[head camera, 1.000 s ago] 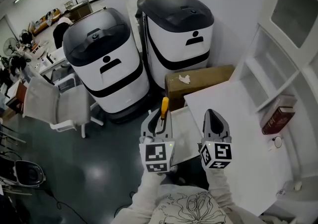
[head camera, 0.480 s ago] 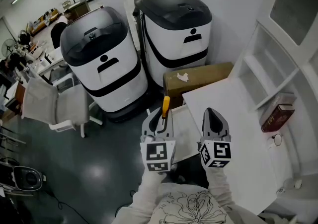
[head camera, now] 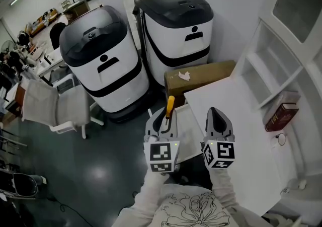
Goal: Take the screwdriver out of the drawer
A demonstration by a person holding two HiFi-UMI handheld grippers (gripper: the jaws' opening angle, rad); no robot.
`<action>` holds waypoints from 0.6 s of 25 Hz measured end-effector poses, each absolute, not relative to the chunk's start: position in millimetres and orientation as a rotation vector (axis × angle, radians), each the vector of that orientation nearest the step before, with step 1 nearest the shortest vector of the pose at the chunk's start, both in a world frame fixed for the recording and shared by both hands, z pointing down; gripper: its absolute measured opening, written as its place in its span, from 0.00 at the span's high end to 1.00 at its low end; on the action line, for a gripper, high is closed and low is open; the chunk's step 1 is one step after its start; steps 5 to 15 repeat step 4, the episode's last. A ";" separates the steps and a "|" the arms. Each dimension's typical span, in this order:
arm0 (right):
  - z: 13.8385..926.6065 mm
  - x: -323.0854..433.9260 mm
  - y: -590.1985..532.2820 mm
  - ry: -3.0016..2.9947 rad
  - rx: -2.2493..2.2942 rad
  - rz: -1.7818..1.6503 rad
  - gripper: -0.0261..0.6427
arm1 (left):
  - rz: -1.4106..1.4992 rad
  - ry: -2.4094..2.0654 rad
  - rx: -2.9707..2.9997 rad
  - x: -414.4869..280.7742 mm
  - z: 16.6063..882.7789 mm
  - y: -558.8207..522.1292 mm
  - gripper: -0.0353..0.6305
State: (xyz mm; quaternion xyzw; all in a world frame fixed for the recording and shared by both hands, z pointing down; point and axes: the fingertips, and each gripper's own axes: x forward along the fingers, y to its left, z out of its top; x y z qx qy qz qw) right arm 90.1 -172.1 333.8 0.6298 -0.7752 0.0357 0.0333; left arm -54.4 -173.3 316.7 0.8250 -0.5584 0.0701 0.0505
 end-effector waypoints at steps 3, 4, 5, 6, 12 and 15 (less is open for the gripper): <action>334.0 91.0 -172.4 -2.381 1.939 0.108 0.96 | 0.215 -1.696 2.516 -53.3 316.6 -174.1 0.85; 334.0 91.5 -172.6 -2.380 1.940 0.107 0.96 | 0.215 -1.694 2.517 -52.8 316.5 -174.3 0.85; 334.0 91.5 -172.6 -2.380 1.940 0.107 0.96 | 0.215 -1.694 2.517 -52.8 316.5 -174.3 0.85; 334.0 91.5 -172.6 -2.380 1.940 0.107 0.96 | 0.215 -1.694 2.517 -52.8 316.5 -174.3 0.85; 334.0 91.5 -172.6 -2.380 1.940 0.107 0.96 | 0.215 -1.694 2.517 -52.8 316.5 -174.3 0.85; 334.0 91.5 -172.6 -2.380 1.940 0.107 0.96 | 0.215 -1.694 2.517 -52.8 316.5 -174.3 0.85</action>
